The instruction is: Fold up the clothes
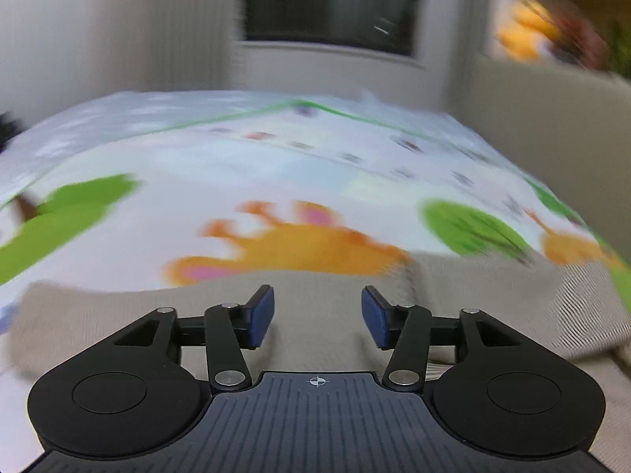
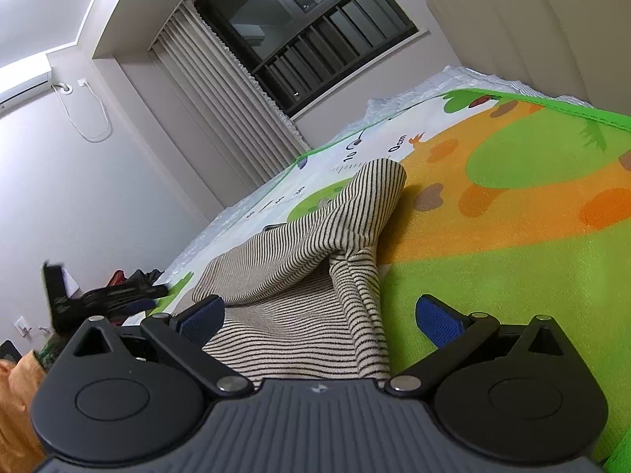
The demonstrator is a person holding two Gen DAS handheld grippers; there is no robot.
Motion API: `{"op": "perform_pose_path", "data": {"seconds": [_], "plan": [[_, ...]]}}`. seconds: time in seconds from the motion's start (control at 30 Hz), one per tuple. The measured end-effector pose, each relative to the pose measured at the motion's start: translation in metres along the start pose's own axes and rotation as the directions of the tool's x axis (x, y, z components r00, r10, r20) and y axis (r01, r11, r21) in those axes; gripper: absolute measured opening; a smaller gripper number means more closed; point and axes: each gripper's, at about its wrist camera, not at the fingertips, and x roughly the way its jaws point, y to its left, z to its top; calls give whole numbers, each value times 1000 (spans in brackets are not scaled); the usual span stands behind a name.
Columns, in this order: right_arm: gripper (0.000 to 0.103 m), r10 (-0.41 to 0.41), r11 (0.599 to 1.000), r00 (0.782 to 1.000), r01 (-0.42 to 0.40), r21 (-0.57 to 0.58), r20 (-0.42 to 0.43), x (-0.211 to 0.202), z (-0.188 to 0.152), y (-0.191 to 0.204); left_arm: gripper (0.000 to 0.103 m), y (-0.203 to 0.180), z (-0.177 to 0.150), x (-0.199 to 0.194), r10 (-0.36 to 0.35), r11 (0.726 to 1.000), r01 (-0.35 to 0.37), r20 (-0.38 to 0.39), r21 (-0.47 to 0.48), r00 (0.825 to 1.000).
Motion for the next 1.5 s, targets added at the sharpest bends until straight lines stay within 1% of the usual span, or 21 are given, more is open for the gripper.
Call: {"op": "perform_pose_path", "data": {"seconds": [0.03, 0.07, 0.1, 0.13, 0.23, 0.3, 0.4, 0.5, 0.53, 0.57, 0.63, 0.67, 0.7, 0.73, 0.83, 0.93, 1.03, 1.13, 1.27, 1.37, 1.5], "plan": [[103, 0, 1000, 1000, 0, 0, 1, 0, 0, 0, 73, 18, 1, -9, 46, 998, -45, 25, -40, 999], [103, 0, 1000, 1000, 0, 1, 1, 0, 0, 0, 73, 39, 1, -18, 101, 991, -97, 41, -88, 994], [103, 0, 1000, 1000, 0, 1, 1, 0, -1, 0, 73, 60, 2, -26, 157, 979, -149, 53, -138, 986], [103, -1, 1000, 1000, 1, 1, 1, 0, -1, 0, 73, 80, 2, -33, 201, 964, -189, 48, -186, 978], [103, -3, 1000, 1000, 3, 0, 0, 0, -1, 1, 72, 121, -6, -38, 228, 931, -222, -14, -290, 974], [103, -6, 1000, 1000, 6, -2, -2, 0, -1, 1, 71, 147, -11, -40, 238, 903, -242, -58, -354, 970], [103, -12, 1000, 1000, 11, -6, -6, 0, -1, 2, 72, 154, -18, -28, 224, 896, -248, -107, -369, 969], [103, -17, 1000, 1000, 17, -8, -7, 0, -1, 3, 72, 153, -25, -14, 231, 891, -262, -126, -371, 965], [103, -17, 1000, 1000, 17, -8, -6, 0, -2, 3, 71, 150, -24, -9, 239, 897, -268, -123, -351, 963], [103, -18, 1000, 1000, 18, -8, -6, 0, -2, 3, 69, 147, -22, -4, 248, 905, -274, -119, -326, 961], [103, -16, 1000, 1000, 16, -5, -5, 0, -2, 3, 30, 140, -20, 1, 244, 922, -269, -121, -277, 962], [103, -14, 1000, 1000, 14, -3, -5, 0, -2, 2, 26, 137, -18, 1, 252, 929, -274, -119, -249, 961], [103, -12, 1000, 1000, 12, -1, -3, -1, -2, 2, 16, 133, -17, 1, 260, 934, -281, -116, -221, 959], [103, -10, 1000, 1000, 10, 0, -2, -1, -2, 1, 10, 129, -15, 0, 261, 940, -277, -106, -197, 960], [103, -3, 1000, 1000, 3, 4, 3, -2, -2, 1, 6, 122, -4, -8, 241, 953, -251, -82, -168, 967], [103, 12, 1000, 1000, -12, 15, 13, -3, -2, -2, 6, 106, 16, -24, 220, 967, -222, -33, -126, 975], [103, 35, 999, 999, -36, 32, 31, -6, -2, -5, 5, 77, 42, -43, 189, 981, -187, 37, -56, 981], [103, 57, 997, 997, -59, 48, 49, -9, -3, -8, 5, 39, 68, -63, 141, 990, -143, 102, 6, 985], [103, 77, 995, 995, -81, 61, 65, -13, -3, -11, 5, -26, 93, -82, 45, 993, -62, 159, 103, 986], [103, 95, 992, 992, -101, 73, 79, -15, -4, -14, 5, -80, 103, -91, -55, 985, 27, 167, 169, 984], [103, 121, 987, 988, -130, 90, 100, -17, -4, -17, 5, -145, 108, -101, -177, 966, 139, 166, 218, 970]]}}
